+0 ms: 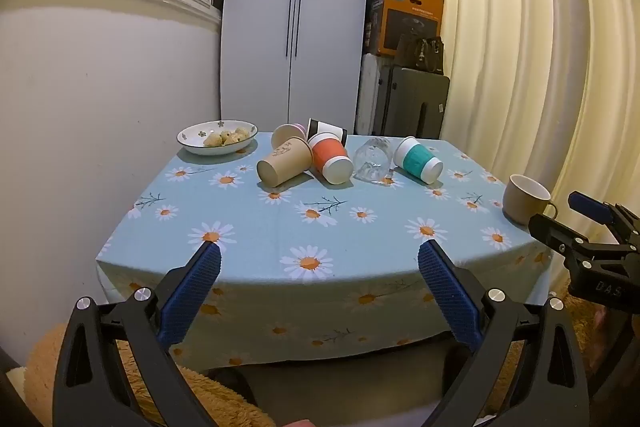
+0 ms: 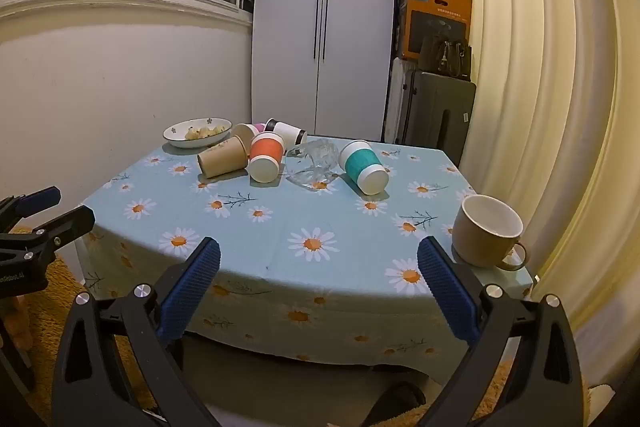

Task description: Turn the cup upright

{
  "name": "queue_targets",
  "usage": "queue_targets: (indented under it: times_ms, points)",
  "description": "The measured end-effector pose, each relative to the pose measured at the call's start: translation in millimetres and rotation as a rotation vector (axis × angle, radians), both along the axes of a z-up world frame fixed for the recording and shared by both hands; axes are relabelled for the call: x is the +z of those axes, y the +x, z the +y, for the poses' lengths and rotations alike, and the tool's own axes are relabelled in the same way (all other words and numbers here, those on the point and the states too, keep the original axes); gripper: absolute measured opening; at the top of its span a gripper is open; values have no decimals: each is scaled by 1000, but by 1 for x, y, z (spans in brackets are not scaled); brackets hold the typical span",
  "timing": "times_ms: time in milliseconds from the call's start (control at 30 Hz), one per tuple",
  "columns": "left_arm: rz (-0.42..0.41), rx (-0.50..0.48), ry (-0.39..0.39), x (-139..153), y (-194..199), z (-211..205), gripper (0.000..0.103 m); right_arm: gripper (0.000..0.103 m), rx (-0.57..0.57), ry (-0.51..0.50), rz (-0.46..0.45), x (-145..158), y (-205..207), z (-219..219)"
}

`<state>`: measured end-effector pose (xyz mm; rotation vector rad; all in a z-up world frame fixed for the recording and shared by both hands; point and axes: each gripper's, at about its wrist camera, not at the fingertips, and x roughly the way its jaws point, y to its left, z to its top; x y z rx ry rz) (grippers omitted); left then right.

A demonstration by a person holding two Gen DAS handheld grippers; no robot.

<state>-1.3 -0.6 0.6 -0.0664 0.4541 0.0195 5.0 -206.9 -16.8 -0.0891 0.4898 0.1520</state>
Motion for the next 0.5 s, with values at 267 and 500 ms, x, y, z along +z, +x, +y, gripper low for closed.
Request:
queue_targets:
  times_ms: [267, 500]
  points:
    - [7, 3, -2, -3, -2, 1, 97, 98, -4, 2, 0, -1, 1, 0]
    - [2, 0, -13, -7, -11, 5, 96, 98, -2, -3, -2, 2, -5, 4]
